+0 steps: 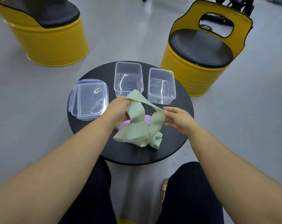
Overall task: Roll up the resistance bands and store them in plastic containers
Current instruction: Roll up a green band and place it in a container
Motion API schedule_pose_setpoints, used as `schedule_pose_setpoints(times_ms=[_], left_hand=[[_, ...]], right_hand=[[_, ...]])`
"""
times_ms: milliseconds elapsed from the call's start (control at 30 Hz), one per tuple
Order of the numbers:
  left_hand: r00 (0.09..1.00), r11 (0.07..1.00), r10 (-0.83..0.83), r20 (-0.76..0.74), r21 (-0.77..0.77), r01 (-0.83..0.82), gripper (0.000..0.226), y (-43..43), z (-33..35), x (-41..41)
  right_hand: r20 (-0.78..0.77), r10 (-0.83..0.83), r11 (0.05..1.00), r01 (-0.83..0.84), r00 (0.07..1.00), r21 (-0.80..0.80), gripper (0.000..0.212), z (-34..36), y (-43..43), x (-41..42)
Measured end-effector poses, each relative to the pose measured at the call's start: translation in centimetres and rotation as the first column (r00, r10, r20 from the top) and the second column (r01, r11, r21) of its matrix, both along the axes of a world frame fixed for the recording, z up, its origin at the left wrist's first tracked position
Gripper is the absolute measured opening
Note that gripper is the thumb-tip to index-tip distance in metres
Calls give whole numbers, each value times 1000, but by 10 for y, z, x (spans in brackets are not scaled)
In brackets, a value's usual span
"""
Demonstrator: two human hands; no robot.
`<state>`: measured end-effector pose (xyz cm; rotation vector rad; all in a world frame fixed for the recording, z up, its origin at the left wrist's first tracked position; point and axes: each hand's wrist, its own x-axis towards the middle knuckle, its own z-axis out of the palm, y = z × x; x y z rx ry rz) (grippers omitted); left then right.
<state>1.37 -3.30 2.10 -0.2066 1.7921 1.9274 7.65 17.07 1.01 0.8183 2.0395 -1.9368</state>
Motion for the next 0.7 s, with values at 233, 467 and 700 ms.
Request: schedule_pose_setpoints(times_ms=[233, 467, 700], left_hand=[[991, 979, -31, 133, 202, 4, 21, 11, 14, -10], [994, 994, 58, 96, 83, -66, 18, 0, 9, -14], [991, 982, 117, 60, -153, -107, 19, -21, -5, -16]], right_hand=[[186, 328, 915, -360, 926, 180, 52, -56, -13, 13], [359, 455, 586, -578, 815, 568, 84, -103, -24, 12], [324, 322, 574, -456, 889, 680, 33, -117, -20, -10]])
